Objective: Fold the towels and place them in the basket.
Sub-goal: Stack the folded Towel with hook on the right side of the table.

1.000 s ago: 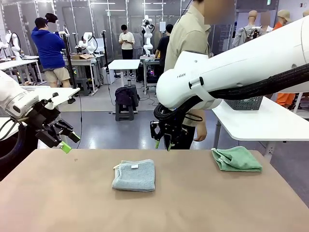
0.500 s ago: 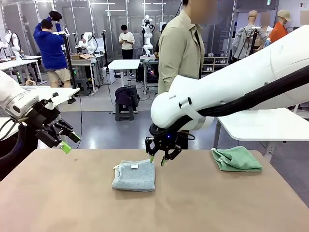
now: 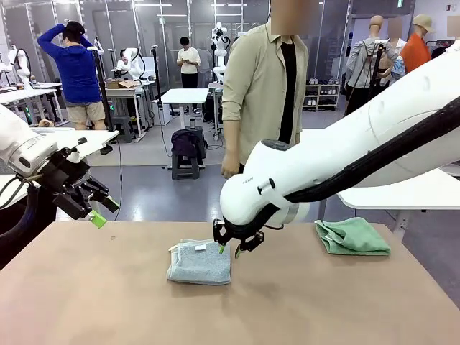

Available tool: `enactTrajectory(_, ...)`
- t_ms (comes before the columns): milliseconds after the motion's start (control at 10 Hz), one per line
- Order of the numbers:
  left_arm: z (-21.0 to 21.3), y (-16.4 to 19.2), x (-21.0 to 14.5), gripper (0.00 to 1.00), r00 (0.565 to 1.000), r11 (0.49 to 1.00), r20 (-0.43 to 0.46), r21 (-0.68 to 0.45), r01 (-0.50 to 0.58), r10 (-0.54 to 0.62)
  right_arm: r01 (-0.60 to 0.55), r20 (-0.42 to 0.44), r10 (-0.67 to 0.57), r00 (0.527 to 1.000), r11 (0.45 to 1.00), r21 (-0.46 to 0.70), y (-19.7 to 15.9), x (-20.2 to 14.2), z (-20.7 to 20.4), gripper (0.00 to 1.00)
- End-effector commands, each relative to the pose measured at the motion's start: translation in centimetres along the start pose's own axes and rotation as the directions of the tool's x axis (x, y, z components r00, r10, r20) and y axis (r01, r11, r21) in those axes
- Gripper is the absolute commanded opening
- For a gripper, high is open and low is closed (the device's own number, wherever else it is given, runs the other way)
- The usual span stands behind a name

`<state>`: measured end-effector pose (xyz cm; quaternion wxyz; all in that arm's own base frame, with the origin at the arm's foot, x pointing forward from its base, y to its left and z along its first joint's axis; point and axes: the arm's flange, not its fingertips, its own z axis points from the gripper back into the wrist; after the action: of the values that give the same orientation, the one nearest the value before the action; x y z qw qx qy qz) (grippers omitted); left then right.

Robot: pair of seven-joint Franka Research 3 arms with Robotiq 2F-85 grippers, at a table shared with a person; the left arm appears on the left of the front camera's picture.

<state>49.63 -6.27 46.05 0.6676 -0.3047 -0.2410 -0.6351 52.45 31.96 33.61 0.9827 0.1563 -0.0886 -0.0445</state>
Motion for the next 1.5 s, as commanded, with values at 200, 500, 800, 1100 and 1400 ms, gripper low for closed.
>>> enactTrajectory(200,0.1,-0.1,0.0,0.92,1.000,1.000,-0.008,0.000,0.008,-0.008,0.010,0.065,-0.008,0.998,1.000,-0.023,0.6,0.8,-2.4,0.45)
enactTrajectory(500,0.1,-0.1,0.0,0.92,1.000,1.000,-0.008,0.000,0.008,-0.008,0.003,0.056,-0.002,0.998,1.000,-0.021,0.8,1.2,-3.5,0.45)
enactTrajectory(800,0.1,-0.1,0.0,0.92,1.000,1.000,-0.008,0.000,0.008,-0.008,0.012,0.042,-0.011,0.999,1.000,-0.013,0.8,1.6,-4.3,0.45)
enactTrajectory(1100,0.1,-0.1,0.0,0.92,1.000,1.000,-0.008,0.000,0.008,-0.008,0.019,0.016,-0.018,1.000,1.000,-0.012,0.7,1.8,-4.7,0.40)
enactTrajectory(1400,0.1,-0.1,0.0,0.92,1.000,1.000,-0.008,0.000,0.008,-0.008,0.024,0.009,-0.024,1.000,1.000,-0.006,0.6,1.9,-4.8,0.08)
